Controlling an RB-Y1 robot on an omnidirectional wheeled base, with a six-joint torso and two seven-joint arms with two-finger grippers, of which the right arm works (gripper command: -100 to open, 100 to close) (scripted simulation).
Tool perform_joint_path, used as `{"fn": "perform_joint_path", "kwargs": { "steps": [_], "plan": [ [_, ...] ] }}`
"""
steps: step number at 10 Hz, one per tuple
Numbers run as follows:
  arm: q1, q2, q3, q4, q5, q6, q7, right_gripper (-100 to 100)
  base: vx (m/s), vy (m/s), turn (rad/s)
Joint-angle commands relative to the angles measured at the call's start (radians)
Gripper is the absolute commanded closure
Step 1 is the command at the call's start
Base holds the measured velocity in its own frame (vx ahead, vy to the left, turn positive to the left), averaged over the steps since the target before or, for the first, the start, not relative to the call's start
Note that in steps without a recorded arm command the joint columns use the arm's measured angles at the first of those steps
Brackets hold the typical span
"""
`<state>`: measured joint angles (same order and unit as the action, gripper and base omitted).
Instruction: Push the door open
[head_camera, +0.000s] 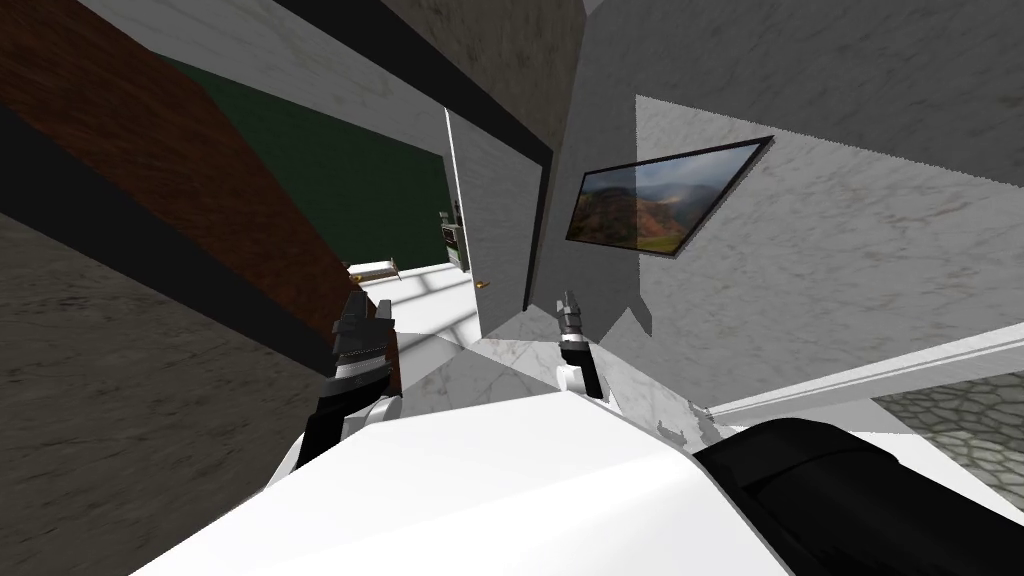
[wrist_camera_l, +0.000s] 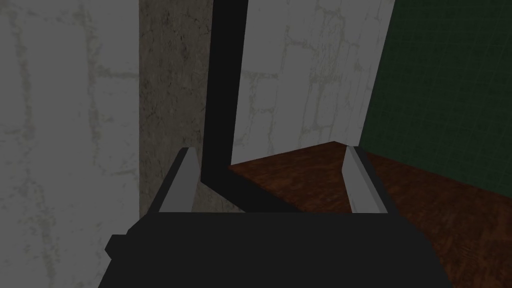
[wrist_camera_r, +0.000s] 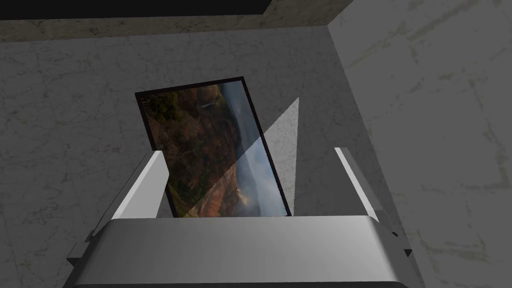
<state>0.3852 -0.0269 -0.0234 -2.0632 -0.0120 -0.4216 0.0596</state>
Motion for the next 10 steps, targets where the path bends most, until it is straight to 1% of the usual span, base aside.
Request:
{"fn": "perform_joint_path", "kwargs": {
  "steps": [1,5,6,7,10],
  "plan": [
    [-0.01,-0.002,0.008,0.038,0.0,-0.014,0.001,-100,0.088,-0.003,0.112],
    [-0.049,-0.018,0.014,0.142,-0.009,-0.042,-0.004,-100,0.091,-0.016,0.124],
    [-0.049,-0.018,0.014,0.144,-0.009,-0.042,-0.004,-100,0.065,-0.026,0.021],
    [-0.06,-0.022,0.015,0.172,-0.011,-0.049,-0.005,-100,0.059,-0.011,0.069],
    [-0.094,-0.033,0.02,0.256,-0.019,-0.072,-0.01,-100,0.081,-0.017,0.141]
  ]
}}
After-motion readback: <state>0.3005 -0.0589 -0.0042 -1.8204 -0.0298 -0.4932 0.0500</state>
